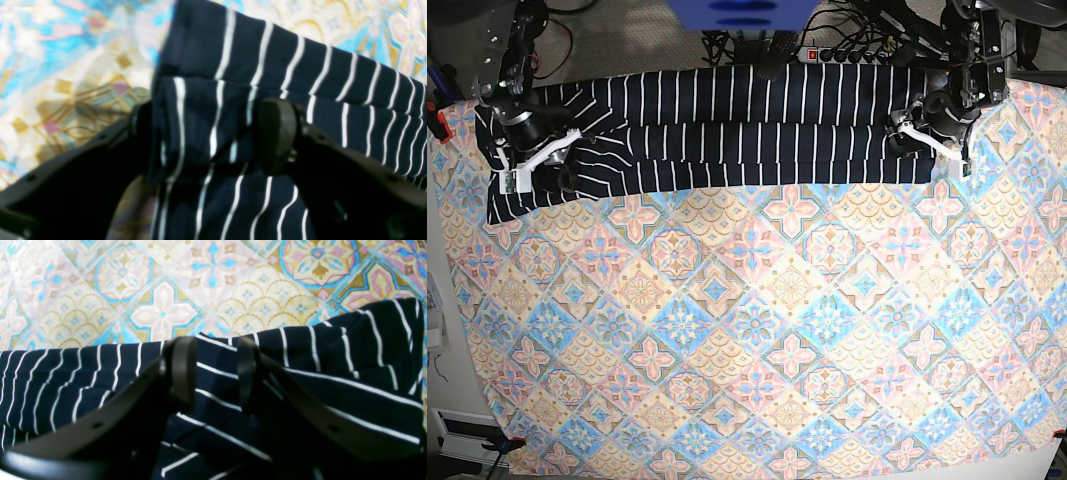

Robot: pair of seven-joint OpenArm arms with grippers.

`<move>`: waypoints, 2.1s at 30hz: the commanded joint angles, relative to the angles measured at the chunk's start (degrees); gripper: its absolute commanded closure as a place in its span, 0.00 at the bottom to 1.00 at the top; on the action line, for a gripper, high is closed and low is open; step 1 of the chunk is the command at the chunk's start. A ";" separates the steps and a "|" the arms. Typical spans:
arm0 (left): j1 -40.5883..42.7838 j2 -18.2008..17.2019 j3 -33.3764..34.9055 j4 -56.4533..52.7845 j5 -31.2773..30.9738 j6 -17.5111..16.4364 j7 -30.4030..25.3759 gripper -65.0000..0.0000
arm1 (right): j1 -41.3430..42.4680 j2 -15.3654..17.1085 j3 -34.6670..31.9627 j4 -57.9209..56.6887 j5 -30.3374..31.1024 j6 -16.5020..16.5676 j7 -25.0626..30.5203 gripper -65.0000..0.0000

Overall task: Fold the T-shirt properly
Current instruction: 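Grasp both ends of the striped strip with both grippers, then fold the strip end with the left gripper inward toward the right gripper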

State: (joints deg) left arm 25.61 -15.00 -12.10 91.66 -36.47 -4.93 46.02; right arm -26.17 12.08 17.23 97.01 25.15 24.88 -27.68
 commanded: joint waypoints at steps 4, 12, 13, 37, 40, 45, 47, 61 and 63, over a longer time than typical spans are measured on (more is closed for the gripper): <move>0.72 0.46 2.03 0.08 -2.26 -1.09 3.08 0.42 | 0.11 0.72 0.30 1.14 0.74 0.21 1.35 0.69; 0.28 0.46 2.82 0.17 -2.34 -1.09 3.08 0.78 | 0.11 0.54 0.30 1.14 0.74 0.21 1.35 0.69; 0.11 0.46 2.65 0.17 -2.34 -1.09 2.99 0.86 | 0.11 0.54 0.30 1.14 0.74 0.21 1.35 0.69; 0.64 -1.92 -17.92 6.58 -2.34 -1.01 3.08 1.00 | 0.11 0.54 -2.60 0.97 0.74 0.21 1.09 0.69; 0.37 -2.18 -19.33 6.67 -2.34 -1.01 2.99 1.00 | 0.11 0.54 -2.60 0.97 0.74 0.21 1.00 0.69; 0.02 -2.45 -18.63 8.78 -2.34 -1.01 2.99 1.00 | 0.11 0.54 -2.60 0.97 0.74 0.21 0.91 0.69; 0.11 -0.42 -15.73 11.51 -2.34 -1.01 2.99 1.00 | 0.11 0.54 -2.60 0.97 0.74 0.21 0.91 0.69; 0.11 13.47 -0.78 15.46 -2.34 -1.01 3.08 1.00 | -0.16 0.54 -2.51 0.97 0.74 0.21 1.00 0.69; -0.59 15.22 0.19 15.46 -2.34 -1.01 3.08 1.00 | -0.16 0.54 -2.51 0.97 0.74 0.21 1.00 0.69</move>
State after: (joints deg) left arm 25.52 0.16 -11.97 106.08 -38.02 -5.63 50.00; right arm -26.44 12.08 14.33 97.01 25.12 24.84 -28.12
